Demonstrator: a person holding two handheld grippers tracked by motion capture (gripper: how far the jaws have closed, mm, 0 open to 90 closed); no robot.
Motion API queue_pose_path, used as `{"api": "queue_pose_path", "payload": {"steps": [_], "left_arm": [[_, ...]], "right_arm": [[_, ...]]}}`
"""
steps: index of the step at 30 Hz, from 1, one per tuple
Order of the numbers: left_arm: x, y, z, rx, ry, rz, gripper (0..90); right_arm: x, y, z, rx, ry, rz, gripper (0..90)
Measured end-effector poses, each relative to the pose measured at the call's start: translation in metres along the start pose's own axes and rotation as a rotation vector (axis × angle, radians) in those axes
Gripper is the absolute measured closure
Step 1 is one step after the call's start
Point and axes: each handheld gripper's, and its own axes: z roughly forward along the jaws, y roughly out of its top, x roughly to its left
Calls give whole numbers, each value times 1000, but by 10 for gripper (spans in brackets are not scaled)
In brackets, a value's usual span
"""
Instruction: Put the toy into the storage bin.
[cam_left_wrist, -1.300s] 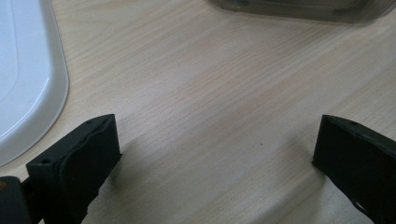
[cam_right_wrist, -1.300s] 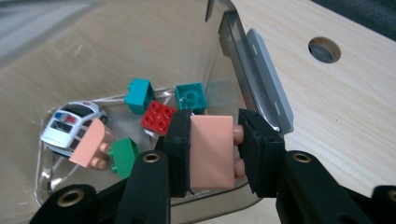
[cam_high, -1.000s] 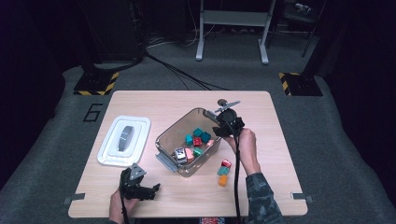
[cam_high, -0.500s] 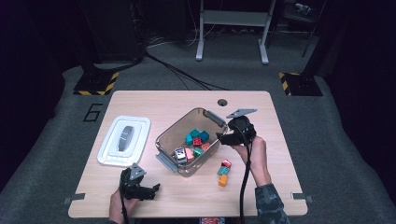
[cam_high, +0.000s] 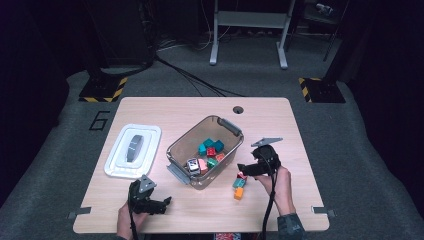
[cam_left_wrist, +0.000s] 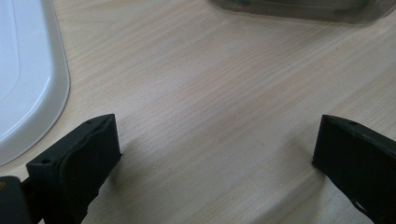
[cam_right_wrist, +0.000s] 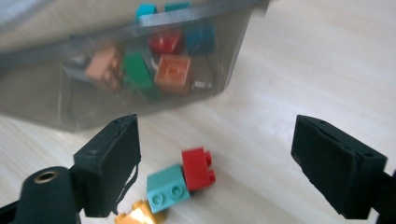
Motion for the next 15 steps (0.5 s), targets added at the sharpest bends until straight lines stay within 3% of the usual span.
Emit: {"api": "queue_pose_path", "payload": {"steps": [6, 11, 15], "left_arm": [[0, 0, 0, 0, 0, 0, 3], [0, 0, 0, 0, 0, 1, 3], [0, 0, 0, 0, 0, 1, 4]], "right_arm": [[-1, -17, 24, 60, 3, 13, 156], [3, -23, 42, 132, 18, 0, 353], [4, -24, 48, 150, 13, 9, 487]]}}
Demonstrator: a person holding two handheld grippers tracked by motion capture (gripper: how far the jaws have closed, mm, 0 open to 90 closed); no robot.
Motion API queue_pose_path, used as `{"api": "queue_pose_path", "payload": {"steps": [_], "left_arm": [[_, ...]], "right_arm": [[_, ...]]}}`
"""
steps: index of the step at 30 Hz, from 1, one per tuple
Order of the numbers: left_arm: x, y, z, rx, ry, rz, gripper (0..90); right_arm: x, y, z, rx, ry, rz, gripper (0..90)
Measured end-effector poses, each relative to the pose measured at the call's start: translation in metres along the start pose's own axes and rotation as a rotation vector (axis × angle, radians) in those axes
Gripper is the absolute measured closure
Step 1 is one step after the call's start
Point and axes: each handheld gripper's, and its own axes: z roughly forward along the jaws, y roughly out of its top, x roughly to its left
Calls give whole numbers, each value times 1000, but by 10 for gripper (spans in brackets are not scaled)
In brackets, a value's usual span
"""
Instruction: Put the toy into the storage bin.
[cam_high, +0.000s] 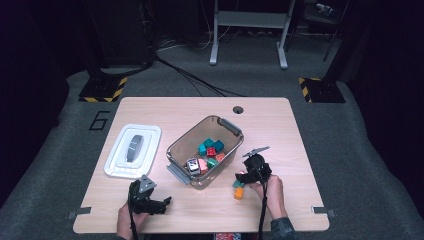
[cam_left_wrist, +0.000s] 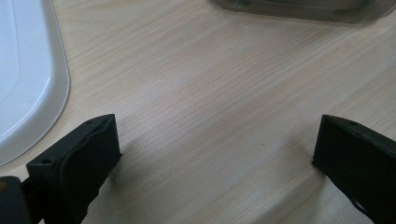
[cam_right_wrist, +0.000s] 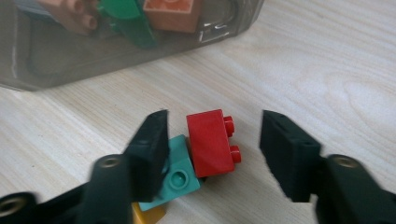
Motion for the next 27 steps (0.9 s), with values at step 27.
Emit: {"api": "queue_pose_path", "payload": {"steps": [27], "left_arm": [[0, 0, 0, -1, -3, -4, 5]], "right_arm": [[-8, 1, -7, -42, -22, 45, 672]]}}
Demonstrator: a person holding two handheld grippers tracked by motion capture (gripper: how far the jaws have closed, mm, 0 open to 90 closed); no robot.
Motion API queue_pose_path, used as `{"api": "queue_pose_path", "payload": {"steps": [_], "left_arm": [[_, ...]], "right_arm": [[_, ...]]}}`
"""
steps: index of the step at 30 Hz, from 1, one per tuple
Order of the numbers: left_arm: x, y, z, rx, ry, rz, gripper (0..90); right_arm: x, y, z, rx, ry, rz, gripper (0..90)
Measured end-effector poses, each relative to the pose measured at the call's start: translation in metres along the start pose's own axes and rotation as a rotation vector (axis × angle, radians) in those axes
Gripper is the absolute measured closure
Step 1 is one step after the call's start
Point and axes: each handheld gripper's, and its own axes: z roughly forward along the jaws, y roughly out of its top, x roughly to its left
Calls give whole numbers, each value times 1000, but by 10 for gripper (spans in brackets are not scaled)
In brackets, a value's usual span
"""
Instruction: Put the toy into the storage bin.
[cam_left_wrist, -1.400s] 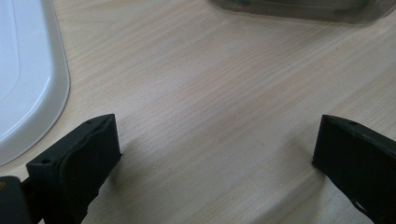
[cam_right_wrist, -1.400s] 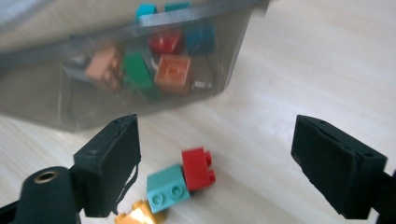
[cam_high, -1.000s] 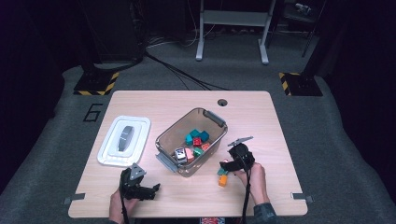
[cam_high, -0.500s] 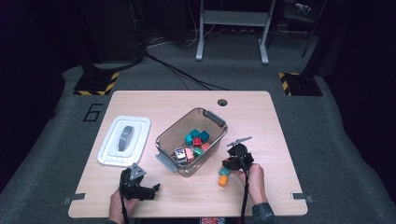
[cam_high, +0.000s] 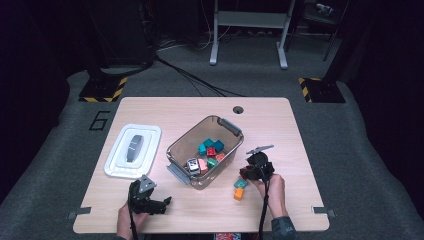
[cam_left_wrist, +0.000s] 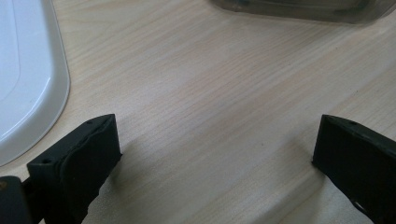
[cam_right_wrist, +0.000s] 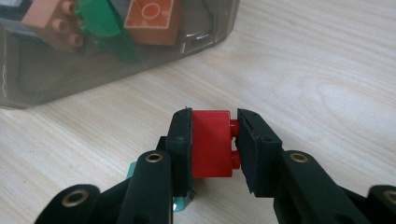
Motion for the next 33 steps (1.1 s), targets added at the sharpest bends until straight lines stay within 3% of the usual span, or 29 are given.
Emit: {"api": "queue_pose_path", "payload": {"steps": [15, 33], "left_arm": [[0, 0, 0, 1, 1, 3, 5], [0, 0, 0, 1, 1, 3, 5]], "right_arm": [[-3, 5, -13, -48, -3, 6, 672], [-11, 16, -37, -112, -47, 0, 672]]}}
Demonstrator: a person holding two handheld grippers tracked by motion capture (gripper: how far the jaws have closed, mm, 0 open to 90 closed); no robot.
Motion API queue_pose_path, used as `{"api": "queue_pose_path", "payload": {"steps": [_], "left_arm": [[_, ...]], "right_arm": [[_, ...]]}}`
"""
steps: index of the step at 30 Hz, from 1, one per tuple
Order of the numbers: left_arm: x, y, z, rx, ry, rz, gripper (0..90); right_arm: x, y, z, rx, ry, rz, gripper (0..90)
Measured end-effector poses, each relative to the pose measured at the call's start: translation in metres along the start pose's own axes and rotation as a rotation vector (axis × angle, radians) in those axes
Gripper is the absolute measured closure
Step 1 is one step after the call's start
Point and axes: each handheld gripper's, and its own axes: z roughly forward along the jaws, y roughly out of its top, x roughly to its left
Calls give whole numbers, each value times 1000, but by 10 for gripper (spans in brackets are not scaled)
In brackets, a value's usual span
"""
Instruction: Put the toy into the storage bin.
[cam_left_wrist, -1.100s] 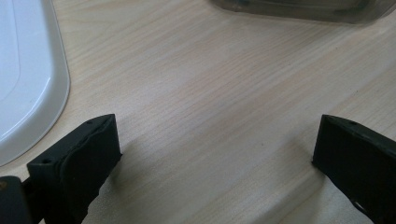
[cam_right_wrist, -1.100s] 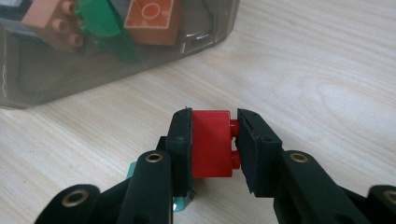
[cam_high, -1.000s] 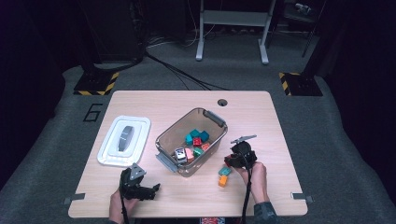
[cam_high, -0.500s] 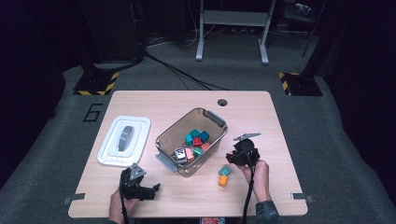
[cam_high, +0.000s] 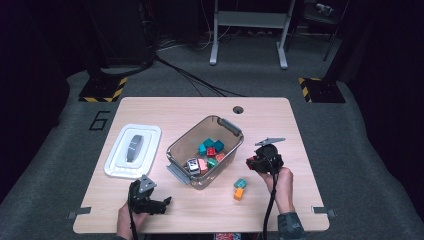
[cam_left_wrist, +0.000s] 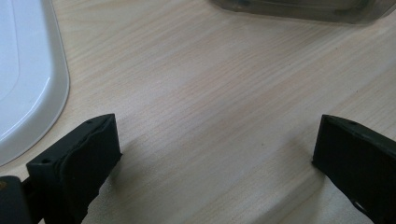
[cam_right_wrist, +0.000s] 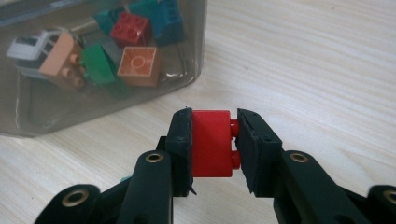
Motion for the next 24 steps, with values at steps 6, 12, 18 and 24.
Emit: {"api": "queue_pose_path", "payload": {"steps": [6, 12, 18, 24], "left_arm": [[0, 0, 0, -2, 0, -3, 4], [0, 0, 0, -1, 0, 0, 5], [0, 0, 0, -1, -1, 0, 5], [0, 0, 0, -1, 0, 0, 5]], "right_arm": [[0, 8, -6, -17, -9, -9, 672], [1, 18, -14, -32, -22, -22, 672], [3, 27, -22, -46, -32, -34, 672], [4, 37, -31, -62, -39, -49, 672]]}}
